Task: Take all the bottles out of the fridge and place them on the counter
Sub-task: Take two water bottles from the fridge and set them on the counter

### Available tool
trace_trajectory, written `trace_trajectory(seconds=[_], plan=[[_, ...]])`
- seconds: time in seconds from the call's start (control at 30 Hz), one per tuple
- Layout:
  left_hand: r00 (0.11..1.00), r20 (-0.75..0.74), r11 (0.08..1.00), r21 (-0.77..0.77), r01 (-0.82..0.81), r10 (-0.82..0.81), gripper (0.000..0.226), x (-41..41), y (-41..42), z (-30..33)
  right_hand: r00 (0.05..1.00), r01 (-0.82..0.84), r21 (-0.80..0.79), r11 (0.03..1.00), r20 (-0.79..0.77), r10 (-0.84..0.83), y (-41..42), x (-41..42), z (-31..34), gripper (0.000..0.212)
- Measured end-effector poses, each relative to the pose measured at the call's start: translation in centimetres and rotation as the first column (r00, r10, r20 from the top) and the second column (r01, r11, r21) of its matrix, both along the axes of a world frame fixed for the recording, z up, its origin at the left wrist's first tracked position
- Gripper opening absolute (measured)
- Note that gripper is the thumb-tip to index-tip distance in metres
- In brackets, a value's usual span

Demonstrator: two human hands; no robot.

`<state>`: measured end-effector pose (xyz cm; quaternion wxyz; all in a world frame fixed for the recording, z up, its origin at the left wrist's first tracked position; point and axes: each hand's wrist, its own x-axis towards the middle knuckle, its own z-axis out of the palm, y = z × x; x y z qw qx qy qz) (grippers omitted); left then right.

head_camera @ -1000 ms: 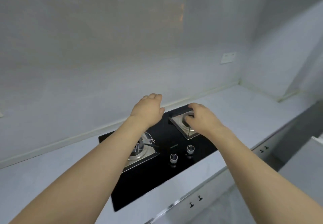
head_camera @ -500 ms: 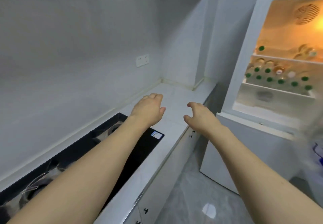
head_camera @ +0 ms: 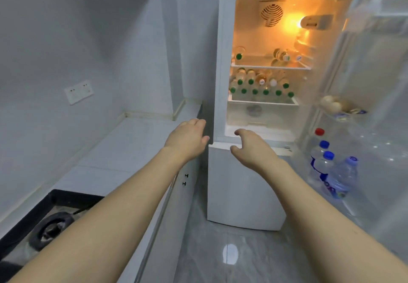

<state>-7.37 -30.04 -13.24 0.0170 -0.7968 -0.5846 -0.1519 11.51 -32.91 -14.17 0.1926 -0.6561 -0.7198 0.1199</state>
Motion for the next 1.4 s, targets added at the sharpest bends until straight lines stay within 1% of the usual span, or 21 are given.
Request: trace_trajectory(seconds=[0.17, 0.43, 0.6, 0.8, 0.93, 1.03, 1.2, 1.3, 1.37, 1.4], plan=[[0.994, -0.016, 0.994, 0.016, 0.106, -0.106, 0.043, 1.9, 7.5, 0.6, 0.995, 0.1, 0.003, 0.995, -0.013, -0.1, 5.8, 1.5, 0.2, 0.053], [0.976, -0.022, 0.973, 0.073, 0.219, -0.218, 0.046, 3.9, 19.5, 3.2, 0.981, 0.195, 0.045, 0.98, -0.008, -0.194, 15.6, 2.8, 2.4, 0.053], [0.95, 0.014, 0.946, 0.097, 0.309, -0.311, 0.042, 7.0, 24.1, 4.0, 0.967, 0.256, 0.079, 0.964, -0.03, -0.254, 19.4, 4.6, 3.5, 0.051], [0.929, 0.023, 0.919, 0.151, 0.363, -0.371, 0.035, 11.2, 29.0, 5.0, 0.945, 0.327, 0.109, 0.939, -0.056, -0.323, 23.8, 8.7, 5.1, 0.051], [0.925, 0.029, 0.915, 0.156, 0.371, -0.38, 0.035, 14.0, 32.3, 5.3, 0.94, 0.34, 0.132, 0.931, -0.058, -0.335, 27.2, 11.1, 5.6, 0.051], [0.93, 0.039, 0.921, 0.157, 0.355, -0.365, 0.035, 16.3, 35.4, 5.7, 0.941, 0.336, 0.173, 0.926, -0.099, -0.324, 30.6, 13.4, 6.1, 0.047], [0.957, 0.013, 0.949, 0.13, 0.287, -0.291, 0.032, 19.6, 40.8, 6.0, 0.927, 0.36, 0.229, 0.905, -0.201, -0.318, 36.6, 17.2, 6.8, 0.03], [0.977, 0.026, 0.973, 0.104, 0.206, -0.209, 0.029, 21.8, 44.8, 6.8, 0.906, 0.394, 0.227, 0.891, -0.258, -0.335, 40.4, 19.6, 7.8, 0.04], [0.987, 0.083, 0.99, 0.06, 0.131, -0.135, 0.019, 23.3, 47.0, 7.4, 0.884, 0.415, 0.19, 0.89, -0.314, -0.346, 42.8, 21.2, 8.1, 0.046], [0.985, 0.139, 0.994, 0.024, 0.105, -0.107, 0.013, 23.8, 47.8, 7.6, 0.879, 0.422, 0.18, 0.888, -0.322, -0.353, 43.8, 21.8, 8.1, 0.048]])
